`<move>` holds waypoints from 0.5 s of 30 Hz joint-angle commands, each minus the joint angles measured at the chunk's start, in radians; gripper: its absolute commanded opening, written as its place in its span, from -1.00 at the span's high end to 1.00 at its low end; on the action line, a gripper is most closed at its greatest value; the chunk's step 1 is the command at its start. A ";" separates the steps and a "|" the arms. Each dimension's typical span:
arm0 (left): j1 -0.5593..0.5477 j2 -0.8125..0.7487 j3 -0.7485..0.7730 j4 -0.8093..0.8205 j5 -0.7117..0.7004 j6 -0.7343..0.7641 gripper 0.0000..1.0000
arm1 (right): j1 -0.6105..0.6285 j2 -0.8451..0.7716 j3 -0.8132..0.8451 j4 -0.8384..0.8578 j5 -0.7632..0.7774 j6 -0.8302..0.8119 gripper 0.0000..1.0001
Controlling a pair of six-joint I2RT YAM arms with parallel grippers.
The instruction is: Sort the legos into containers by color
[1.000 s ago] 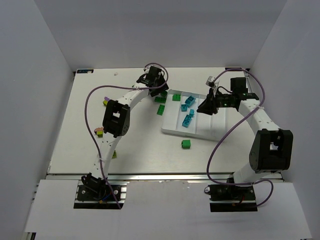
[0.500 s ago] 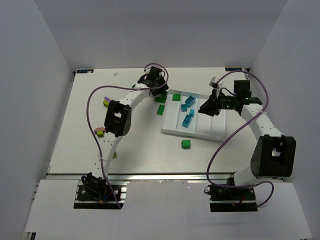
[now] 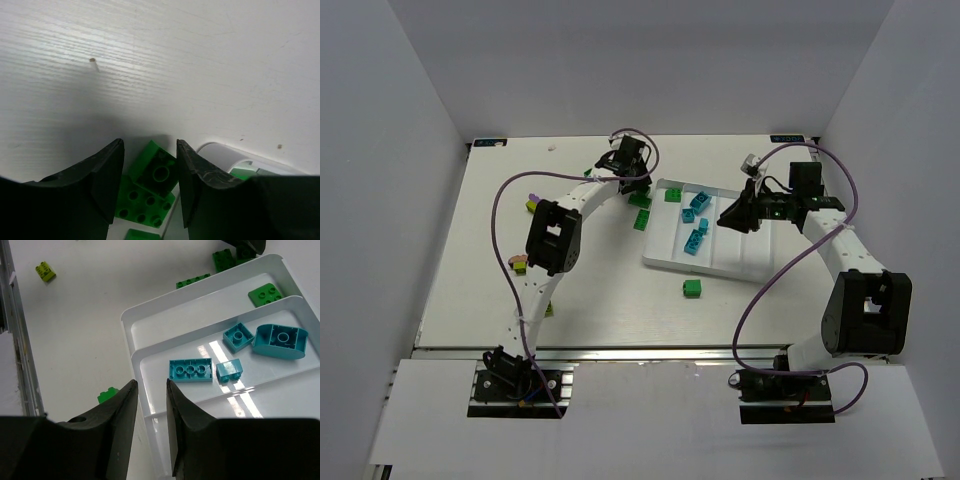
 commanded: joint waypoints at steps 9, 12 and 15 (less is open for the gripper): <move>0.009 -0.196 -0.320 -0.059 -0.089 0.100 -0.10 | -0.008 -0.038 -0.008 0.028 -0.039 0.016 0.30; 0.009 -0.212 -0.338 -0.050 -0.060 0.103 -0.18 | -0.008 -0.040 -0.011 0.028 -0.042 0.019 0.30; 0.009 -0.219 -0.347 -0.025 -0.020 0.124 -0.33 | -0.006 -0.040 -0.010 0.028 -0.043 0.020 0.30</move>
